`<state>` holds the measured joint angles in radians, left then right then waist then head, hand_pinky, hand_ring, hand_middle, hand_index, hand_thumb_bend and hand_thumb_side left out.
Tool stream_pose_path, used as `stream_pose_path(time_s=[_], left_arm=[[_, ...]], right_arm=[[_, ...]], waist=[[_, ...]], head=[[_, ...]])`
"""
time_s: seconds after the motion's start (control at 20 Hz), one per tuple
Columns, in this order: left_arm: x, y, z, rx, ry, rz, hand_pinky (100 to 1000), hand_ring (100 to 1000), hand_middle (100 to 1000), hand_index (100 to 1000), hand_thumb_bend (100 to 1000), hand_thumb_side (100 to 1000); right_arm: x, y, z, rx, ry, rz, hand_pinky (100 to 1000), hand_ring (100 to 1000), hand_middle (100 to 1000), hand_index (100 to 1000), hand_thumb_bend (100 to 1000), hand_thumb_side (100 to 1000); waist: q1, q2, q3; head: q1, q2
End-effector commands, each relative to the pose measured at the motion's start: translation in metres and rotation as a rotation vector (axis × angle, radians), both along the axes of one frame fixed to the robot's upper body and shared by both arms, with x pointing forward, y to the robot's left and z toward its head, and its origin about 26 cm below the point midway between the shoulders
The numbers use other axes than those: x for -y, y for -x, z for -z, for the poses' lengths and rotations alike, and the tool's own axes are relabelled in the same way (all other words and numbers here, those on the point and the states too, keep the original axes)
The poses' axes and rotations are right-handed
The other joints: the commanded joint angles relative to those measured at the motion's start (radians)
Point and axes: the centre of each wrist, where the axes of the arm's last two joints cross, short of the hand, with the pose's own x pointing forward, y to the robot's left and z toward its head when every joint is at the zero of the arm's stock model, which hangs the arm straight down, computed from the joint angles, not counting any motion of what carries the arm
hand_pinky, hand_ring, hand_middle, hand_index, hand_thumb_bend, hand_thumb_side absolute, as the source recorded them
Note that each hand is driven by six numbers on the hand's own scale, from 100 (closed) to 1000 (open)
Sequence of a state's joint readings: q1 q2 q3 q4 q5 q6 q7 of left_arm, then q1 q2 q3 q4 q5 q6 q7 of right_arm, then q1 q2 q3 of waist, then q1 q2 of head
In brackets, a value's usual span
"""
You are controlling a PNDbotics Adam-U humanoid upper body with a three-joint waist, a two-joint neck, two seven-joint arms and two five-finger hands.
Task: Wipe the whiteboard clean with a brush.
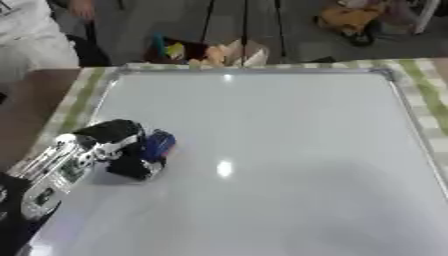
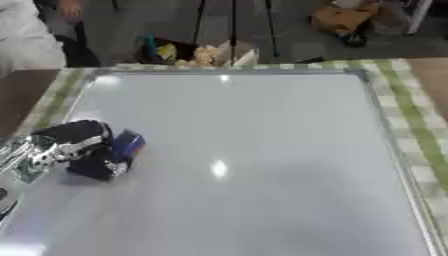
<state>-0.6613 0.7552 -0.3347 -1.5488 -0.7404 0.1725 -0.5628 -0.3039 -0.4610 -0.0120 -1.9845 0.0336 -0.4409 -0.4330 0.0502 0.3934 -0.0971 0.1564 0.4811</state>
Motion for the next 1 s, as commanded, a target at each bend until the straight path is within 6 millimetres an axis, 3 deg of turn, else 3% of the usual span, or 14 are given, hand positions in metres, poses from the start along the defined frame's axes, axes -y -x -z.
stream_pose_path(time_s=[0.05,0.2,0.25,0.3,0.35,0.7,1.0], left_arm=[[-0.002,0.006,-0.015,0.057,-0.051,0.039,497,624,626,523,137,774],[-0.001,0.010,-0.017,0.076,-0.086,0.068,497,624,626,523,137,774],[-0.001,0.010,-0.019,0.084,-0.088,0.072,578,755,786,591,204,858],[0.000,0.011,-0.023,0.099,-0.081,0.075,595,769,797,594,216,874],[0.001,0.013,-0.027,0.110,-0.074,0.077,629,801,838,604,317,972],[0.008,0.023,-0.044,0.150,-0.058,0.092,664,835,866,595,377,1000],[0.010,0.027,-0.051,0.180,-0.056,0.093,664,837,866,597,348,1000]], right_arm=[[0.002,0.002,-0.008,0.031,0.017,0.000,742,684,539,789,100,819],[0.002,0.002,-0.009,0.031,0.017,-0.001,742,684,539,789,100,819],[0.002,0.002,-0.008,0.030,0.016,0.000,743,684,539,789,100,820],[0.003,0.002,-0.008,0.029,0.015,0.001,743,684,539,789,100,820],[0.003,0.003,-0.008,0.028,0.015,0.001,743,684,540,789,100,820],[0.005,0.003,-0.009,0.027,0.011,0.004,743,684,539,789,100,821],[0.005,0.003,-0.009,0.025,0.009,0.004,743,684,540,789,100,821]], waist=[[-0.003,-0.022,0.000],[-0.003,-0.022,0.000],[-0.002,-0.023,0.000],[-0.001,-0.025,0.001],[-0.001,-0.027,0.001],[0.002,-0.034,0.002],[0.004,-0.036,0.002]], head=[[0.004,-0.008],[0.004,-0.008],[0.004,-0.007],[0.004,-0.007],[0.004,-0.005],[0.004,-0.001],[0.005,0.001]])
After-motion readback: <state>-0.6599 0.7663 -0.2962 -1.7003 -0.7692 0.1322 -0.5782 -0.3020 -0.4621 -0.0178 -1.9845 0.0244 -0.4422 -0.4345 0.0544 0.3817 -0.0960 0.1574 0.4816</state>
